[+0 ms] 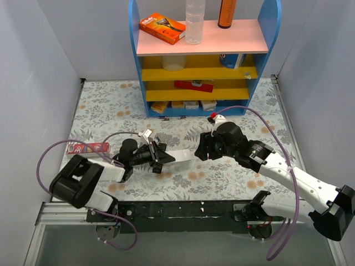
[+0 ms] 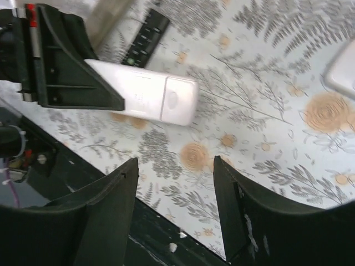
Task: Load the batteries into the remote control
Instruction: Place the remote control at the center of the board.
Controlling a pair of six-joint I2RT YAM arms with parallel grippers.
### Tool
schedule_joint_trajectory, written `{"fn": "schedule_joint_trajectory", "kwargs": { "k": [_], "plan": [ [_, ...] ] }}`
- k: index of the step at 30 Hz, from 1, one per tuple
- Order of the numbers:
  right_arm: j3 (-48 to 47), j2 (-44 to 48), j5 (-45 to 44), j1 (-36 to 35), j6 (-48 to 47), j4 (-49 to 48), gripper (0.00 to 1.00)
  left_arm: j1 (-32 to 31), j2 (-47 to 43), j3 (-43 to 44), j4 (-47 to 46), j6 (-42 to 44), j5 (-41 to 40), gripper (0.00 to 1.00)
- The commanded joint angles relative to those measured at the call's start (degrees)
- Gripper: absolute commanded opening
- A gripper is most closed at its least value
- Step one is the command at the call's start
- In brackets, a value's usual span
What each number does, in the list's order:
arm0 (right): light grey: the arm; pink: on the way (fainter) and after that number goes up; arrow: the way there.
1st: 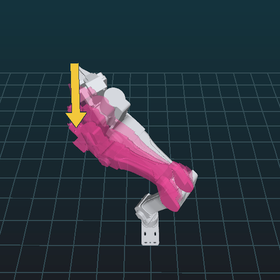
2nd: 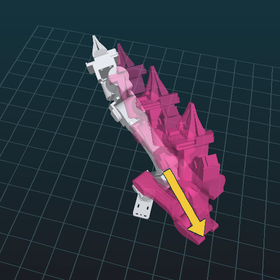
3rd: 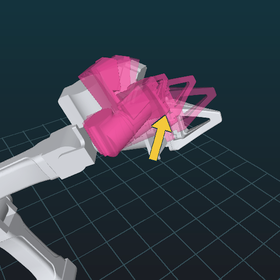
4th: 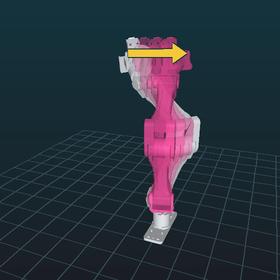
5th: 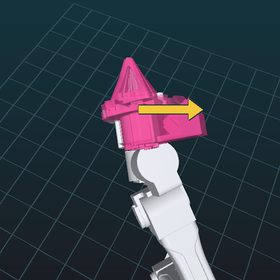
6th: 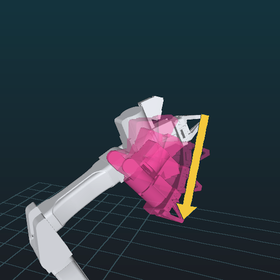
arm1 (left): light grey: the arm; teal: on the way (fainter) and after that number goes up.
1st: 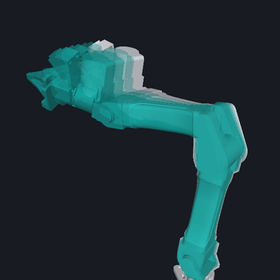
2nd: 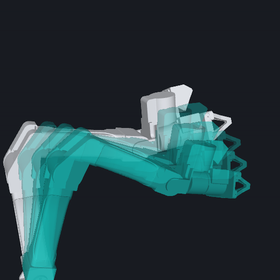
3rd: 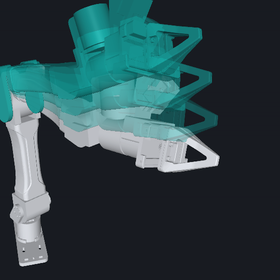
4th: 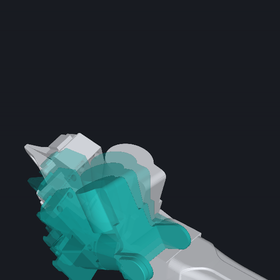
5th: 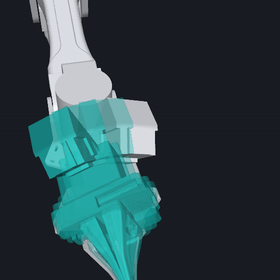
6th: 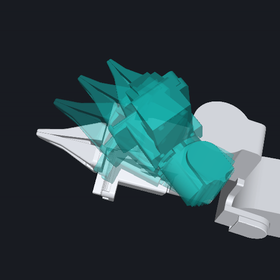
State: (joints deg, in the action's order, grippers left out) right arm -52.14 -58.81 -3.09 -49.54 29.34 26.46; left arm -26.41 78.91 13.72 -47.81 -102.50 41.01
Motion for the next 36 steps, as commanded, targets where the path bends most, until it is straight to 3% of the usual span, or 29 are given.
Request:
{"fn": "schedule_joint_trajectory", "kwargs": {
  "k": [1,7,11,12,14,15,22,29,36],
  "plan": [
    [5.8,1.8,1.7,4.4,-0.8,-4.9,0.64,-2.8,8.6,3.9,-4.9,-1.6,0.7,0.00],
    [10.8,2.1,4.8,8.0,-0.9,-8.2,0.64,-6.7,19.5,7.7,-11.5,-5.3,0.0,0.01],
    [13.6,1.7,6.3,9.8,-0.9,-9.9,0.64,-7.2,22.0,9.0,-7.4,-4.4,-2.1,0.25],
    [14.5,1.5,6.6,10.2,-0.9,-10.6,0.64,-7.3,22.1,9.3,-5.6,-3.5,-2.8,0.37],
    [15.0,1.3,7.1,10.6,-0.8,-11.1,0.64,-7.4,21.8,10.1,0.3,-1.4,-4.1,0.47],
    [15.4,1.1,7.3,10.9,-0.8,-11.3,0.64,-7.4,21.6,10.1,1.4,-1.2,-5.1,0.58],
    [15.3,-0.1,7.0,11.6,-1.7,-11.3,0.63,-7.3,15.7,10.9,14.8,2.9,-10.7,0.96],
    [14.5,-4.8,7.7,11.9,-2.9,-10.8,0.60,-7.4,3.9,13.8,37.5,11.2,-20.2,0.98],
    [12.8,-10.6,9.6,11.9,-2.3,-13.1,0.57,-7.9,1.4,18.5,49.0,17.3,-23.4,0.98]
  ]
}}
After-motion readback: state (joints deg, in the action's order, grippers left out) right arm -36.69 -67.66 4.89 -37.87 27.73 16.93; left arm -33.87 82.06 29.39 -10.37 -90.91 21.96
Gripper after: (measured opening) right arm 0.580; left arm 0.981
